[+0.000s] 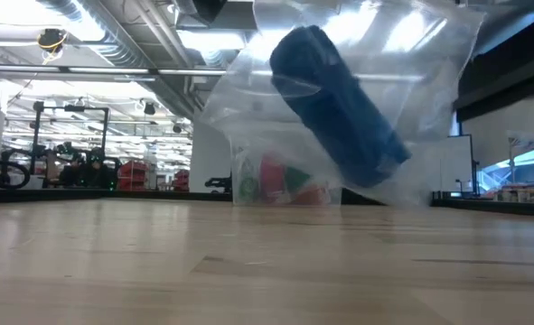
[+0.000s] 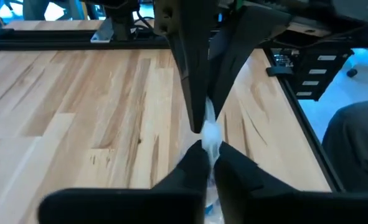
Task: Roll bandage
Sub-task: Close the transparent zip bag
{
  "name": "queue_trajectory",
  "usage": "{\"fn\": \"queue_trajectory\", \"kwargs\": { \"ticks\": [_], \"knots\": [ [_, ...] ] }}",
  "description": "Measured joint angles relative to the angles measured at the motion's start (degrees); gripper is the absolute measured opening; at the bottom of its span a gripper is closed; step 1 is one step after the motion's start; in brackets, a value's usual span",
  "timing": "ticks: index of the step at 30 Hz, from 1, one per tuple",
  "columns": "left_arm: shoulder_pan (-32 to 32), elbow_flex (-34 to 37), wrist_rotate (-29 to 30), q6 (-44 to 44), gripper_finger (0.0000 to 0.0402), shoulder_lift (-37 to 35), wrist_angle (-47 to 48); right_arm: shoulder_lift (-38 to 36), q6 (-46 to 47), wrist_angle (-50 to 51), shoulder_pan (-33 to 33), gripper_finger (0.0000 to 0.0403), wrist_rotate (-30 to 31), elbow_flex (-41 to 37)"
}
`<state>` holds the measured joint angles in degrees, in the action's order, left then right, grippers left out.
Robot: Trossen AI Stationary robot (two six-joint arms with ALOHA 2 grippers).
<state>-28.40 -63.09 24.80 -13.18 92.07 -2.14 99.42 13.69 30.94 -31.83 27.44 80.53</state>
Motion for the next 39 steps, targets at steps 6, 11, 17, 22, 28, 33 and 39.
{"fn": "queue_trajectory", "kwargs": {
  "ticks": [6, 11, 17, 22, 28, 33, 39],
  "knots": [
    [0.0, 0.0, 0.0, 0.75, 0.0003, 0.0, 0.31, 0.0, -0.44, 1.26, 0.0, 0.0073, -0.04, 1.71],
    [0.0, 0.0, 0.0, 1.43, 0.0001, 0.0, 0.23, 0.0, -0.67, 6.2, 0.0, 0.0119, -0.01, 7.53],
    [0.0, 0.0, 0.0, 1.92, 0.0001, 0.0, -0.32, 0.75, -0.61, 4.43, 0.7, 0.0123, 0.07, 7.85],
    [0.0, 0.0, 0.0, 2.35, 0.0, 0.0, -0.35, 2.15, -1.83, 1.69, 1.61, 0.0093, -1.36, 7.8],
    [-0.14, 0.0, 0.07, 2.66, 0.0, 0.0, -0.23, 2.54, -2.12, 2.04, 2.31, 0.0056, -2.18, 7.76],
    [-0.62, 0.0, 0.16, 2.87, 0.0, 0.02, -0.28, 2.52, -2.46, 2.34, 2.29, 0.0017, -2.71, 7.6],
    [-0.79, 0.11, 0.03, 3.18, 0.0, 0.0, -0.04, 2.44, -2.25, 3.27, 2.23, 0.0005, -4.03, 5.71]
  ]
}}
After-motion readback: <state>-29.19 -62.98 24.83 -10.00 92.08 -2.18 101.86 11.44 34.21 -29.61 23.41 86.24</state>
